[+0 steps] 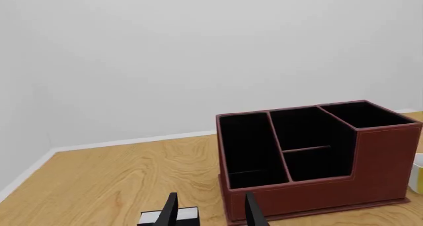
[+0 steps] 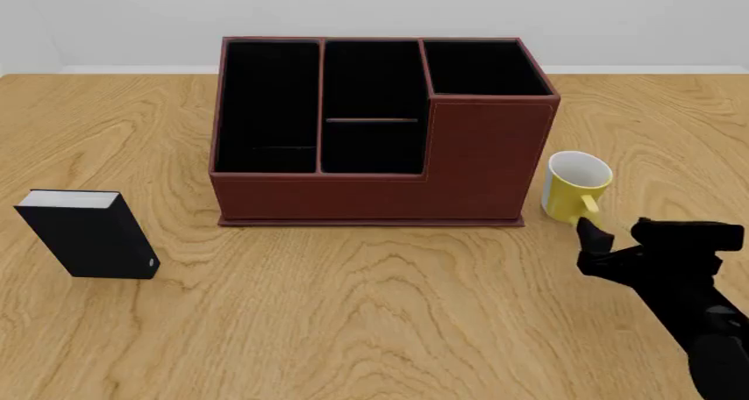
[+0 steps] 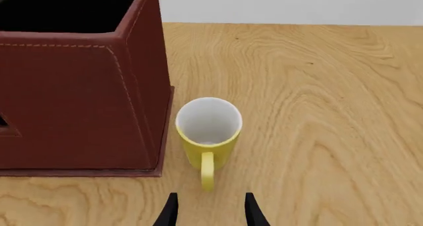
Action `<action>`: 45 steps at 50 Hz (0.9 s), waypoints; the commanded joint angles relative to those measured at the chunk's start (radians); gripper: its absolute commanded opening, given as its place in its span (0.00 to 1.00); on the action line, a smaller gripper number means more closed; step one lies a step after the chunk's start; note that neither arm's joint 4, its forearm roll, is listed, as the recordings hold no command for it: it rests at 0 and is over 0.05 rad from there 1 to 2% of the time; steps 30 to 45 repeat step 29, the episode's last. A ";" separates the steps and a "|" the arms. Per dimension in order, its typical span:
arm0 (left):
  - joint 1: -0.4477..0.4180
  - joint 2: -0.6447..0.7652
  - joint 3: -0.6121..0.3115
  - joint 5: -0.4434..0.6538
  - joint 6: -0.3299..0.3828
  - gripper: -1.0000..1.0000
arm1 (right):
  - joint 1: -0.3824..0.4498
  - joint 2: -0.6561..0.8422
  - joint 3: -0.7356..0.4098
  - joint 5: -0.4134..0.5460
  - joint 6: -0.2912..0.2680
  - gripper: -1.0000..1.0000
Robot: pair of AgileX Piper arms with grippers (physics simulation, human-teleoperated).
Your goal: Pick up the yellow and white mug and place it to the right of the caddy.
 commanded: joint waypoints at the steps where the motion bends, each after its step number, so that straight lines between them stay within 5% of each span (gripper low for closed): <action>1: -0.005 0.000 0.009 -0.010 -0.007 1.00 | 0.022 -0.161 0.110 0.000 -0.042 1.00; 12: -0.011 0.000 0.013 -0.013 -0.014 1.00 | 0.032 -0.314 0.132 0.066 -0.085 1.00; 14: -0.017 0.000 0.017 -0.016 -0.017 1.00 | 0.032 -0.548 0.132 0.274 -0.098 1.00; 18: -0.022 0.000 0.016 -0.014 -0.018 1.00 | 0.035 -0.770 0.132 0.476 -0.123 1.00; 21: -0.026 0.000 0.007 -0.009 -0.013 1.00 | 0.032 -1.113 0.131 0.783 -0.127 1.00; 26: -0.038 0.000 0.006 -0.010 -0.022 1.00 | 0.052 -1.339 0.123 0.994 -0.173 1.00; 28: -0.043 0.000 0.000 -0.007 -0.027 1.00 | 0.075 -1.462 0.060 1.166 -0.093 1.00; 45: -0.043 0.000 0.000 -0.007 -0.027 1.00 | 0.075 -1.467 0.059 1.173 -0.093 1.00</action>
